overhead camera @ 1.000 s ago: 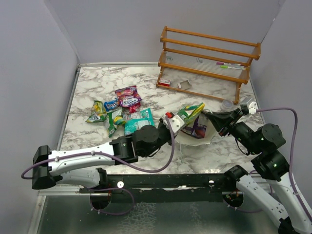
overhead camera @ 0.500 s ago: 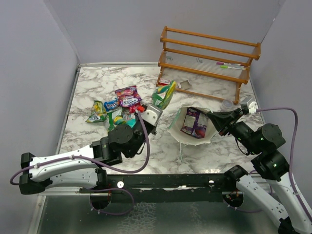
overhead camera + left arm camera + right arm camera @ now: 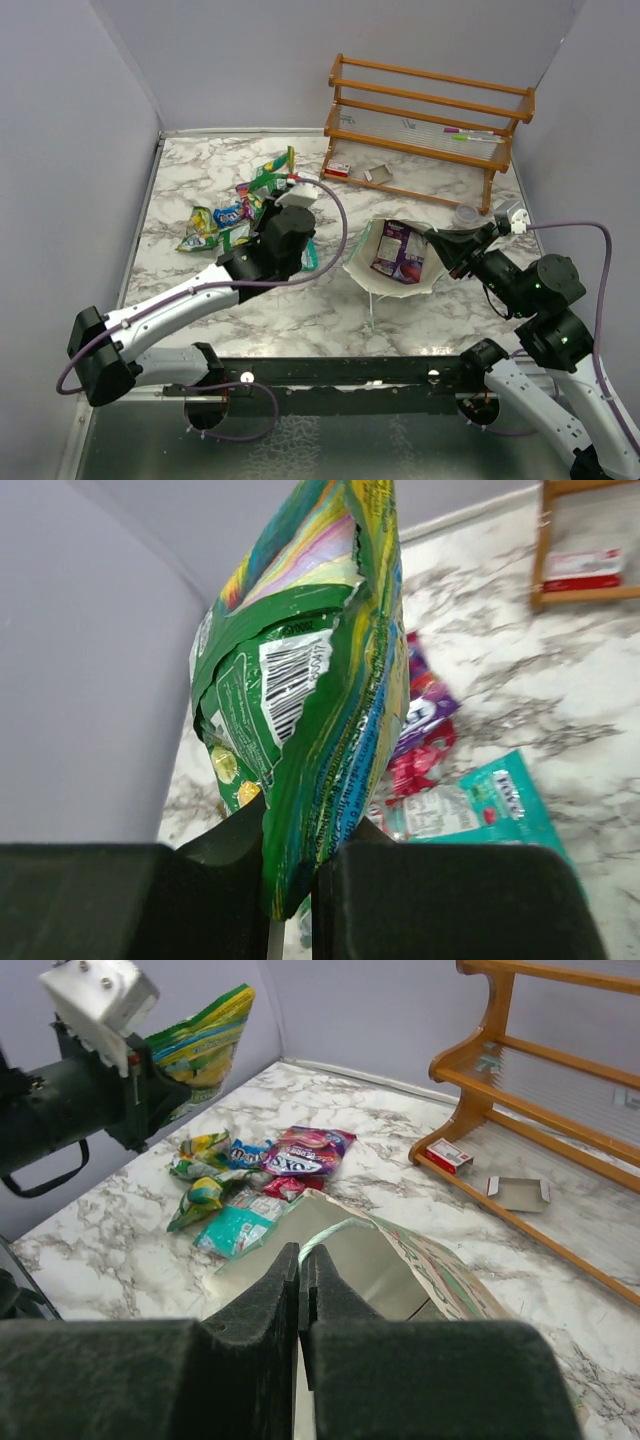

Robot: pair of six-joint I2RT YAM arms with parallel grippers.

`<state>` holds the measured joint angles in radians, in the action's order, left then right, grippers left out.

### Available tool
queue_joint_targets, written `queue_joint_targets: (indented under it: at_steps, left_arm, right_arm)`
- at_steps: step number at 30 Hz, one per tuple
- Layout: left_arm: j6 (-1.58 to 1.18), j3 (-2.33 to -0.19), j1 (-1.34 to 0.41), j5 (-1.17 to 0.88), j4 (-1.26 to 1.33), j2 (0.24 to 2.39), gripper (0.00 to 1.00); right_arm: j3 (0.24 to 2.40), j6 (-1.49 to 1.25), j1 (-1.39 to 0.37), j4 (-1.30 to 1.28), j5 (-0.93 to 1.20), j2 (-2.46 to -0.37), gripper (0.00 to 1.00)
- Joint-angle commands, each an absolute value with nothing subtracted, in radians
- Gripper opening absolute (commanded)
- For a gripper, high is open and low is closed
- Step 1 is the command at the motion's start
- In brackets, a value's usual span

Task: Take the snacks out of the paper bag
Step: Place the snack at the center of the board.

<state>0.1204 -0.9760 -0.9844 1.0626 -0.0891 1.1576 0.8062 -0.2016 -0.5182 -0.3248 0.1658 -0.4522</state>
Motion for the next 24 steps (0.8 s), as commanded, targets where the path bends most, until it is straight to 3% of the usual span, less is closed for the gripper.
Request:
queue_joint_targets:
  at_steps: [1, 10, 24]
  left_arm:
    - [-0.044, -1.081, -0.839, 1.090, -0.312, 1.205, 0.00]
    - [-0.140, -1.100, -0.514, 0.889, -0.428, 1.315, 0.00]
    - [-0.199, -1.156, -0.395, 0.652, -0.521, 1.614, 0.00]
  right_arm:
    - [0.804, -0.192, -0.523, -0.327, 0.143, -0.443, 0.02]
    - [0.801, -0.193, -0.523, -0.330, 0.138, -0.439, 0.02]
    - [0.782, -0.209, -0.523, -0.317, 0.142, -0.425, 0.02]
